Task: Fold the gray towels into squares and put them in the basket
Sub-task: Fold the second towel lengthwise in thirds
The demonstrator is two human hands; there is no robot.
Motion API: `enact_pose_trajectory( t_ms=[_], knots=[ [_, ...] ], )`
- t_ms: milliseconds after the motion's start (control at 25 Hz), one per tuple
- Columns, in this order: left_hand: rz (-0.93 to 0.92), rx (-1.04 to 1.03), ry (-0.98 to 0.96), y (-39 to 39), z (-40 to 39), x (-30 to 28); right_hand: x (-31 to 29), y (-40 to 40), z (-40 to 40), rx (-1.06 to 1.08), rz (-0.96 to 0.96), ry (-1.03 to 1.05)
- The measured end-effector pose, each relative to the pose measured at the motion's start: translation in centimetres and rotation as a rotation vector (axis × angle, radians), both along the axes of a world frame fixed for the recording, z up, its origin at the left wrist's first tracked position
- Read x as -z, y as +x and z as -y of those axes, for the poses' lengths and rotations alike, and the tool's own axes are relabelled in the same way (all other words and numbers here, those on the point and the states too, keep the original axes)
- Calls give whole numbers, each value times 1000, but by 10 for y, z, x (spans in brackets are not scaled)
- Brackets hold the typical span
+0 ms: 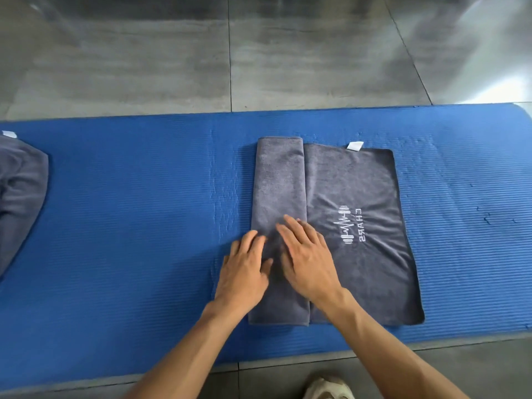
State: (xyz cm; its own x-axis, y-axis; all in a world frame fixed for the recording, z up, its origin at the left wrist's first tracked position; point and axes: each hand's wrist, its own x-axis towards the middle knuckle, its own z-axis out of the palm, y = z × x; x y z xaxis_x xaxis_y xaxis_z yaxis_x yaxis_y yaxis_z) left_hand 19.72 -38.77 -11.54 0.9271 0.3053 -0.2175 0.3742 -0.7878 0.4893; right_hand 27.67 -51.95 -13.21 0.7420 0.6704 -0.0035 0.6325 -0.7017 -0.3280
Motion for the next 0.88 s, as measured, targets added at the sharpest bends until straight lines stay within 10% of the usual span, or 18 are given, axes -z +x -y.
enact_pose_trajectory(
  t_ms=[240,880],
  knots=[
    [-229,335,281,44,-24,-3,-1,53,-26,-1,59,6],
    [-451,471,261,74,-26,9,39,189,-126,164,-61,-266]
  ],
)
